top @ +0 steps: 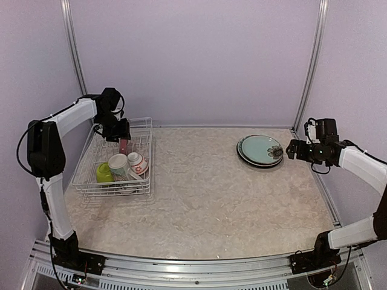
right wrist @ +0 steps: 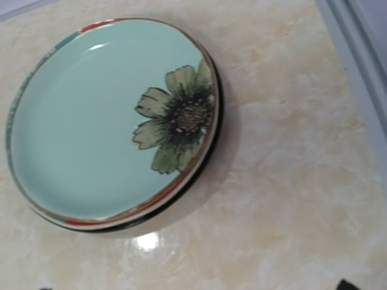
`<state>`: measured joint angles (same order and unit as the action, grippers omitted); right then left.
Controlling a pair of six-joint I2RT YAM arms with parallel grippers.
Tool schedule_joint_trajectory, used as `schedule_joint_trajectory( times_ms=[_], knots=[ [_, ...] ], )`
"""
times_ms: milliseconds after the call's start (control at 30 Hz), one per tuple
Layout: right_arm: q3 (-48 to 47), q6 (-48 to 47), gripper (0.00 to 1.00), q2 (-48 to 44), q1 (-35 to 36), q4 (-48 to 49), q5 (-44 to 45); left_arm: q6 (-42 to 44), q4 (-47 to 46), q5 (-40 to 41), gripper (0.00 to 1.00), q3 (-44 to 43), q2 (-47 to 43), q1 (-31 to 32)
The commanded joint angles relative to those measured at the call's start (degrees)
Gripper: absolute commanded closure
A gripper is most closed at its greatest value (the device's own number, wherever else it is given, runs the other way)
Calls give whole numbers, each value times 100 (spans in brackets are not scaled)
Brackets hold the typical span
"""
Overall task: Unload the mixed dishes from the dish rack
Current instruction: Grab the plate from the dish rack.
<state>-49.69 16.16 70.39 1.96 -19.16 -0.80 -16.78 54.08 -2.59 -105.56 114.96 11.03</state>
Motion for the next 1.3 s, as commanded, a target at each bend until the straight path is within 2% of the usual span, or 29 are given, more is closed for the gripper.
schedule_joint_trajectory(
  times_ms=[0, 167, 367, 533, 1000, 1267],
  knots=[
    [92, 44, 0, 16, -42, 197, -260, 270, 86, 316, 49, -220, 148, 104],
    [143, 76, 0, 31, -46, 261, -299, 409, 124, 566, 55, -380, 284, 204],
    [214, 106, 0, 91, -46, 307, -341, 513, 126, 808, 54, -532, 373, 247],
    [213, 132, 0, 111, -46, 322, -386, 569, 159, 838, 57, -615, 473, 285],
    [224, 150, 0, 100, -44, 331, -424, 674, 156, 741, 85, -633, 384, 297],
    [129, 123, 0, 89, -46, 249, -398, 703, 135, 398, 92, -611, 86, 179]
  ],
)
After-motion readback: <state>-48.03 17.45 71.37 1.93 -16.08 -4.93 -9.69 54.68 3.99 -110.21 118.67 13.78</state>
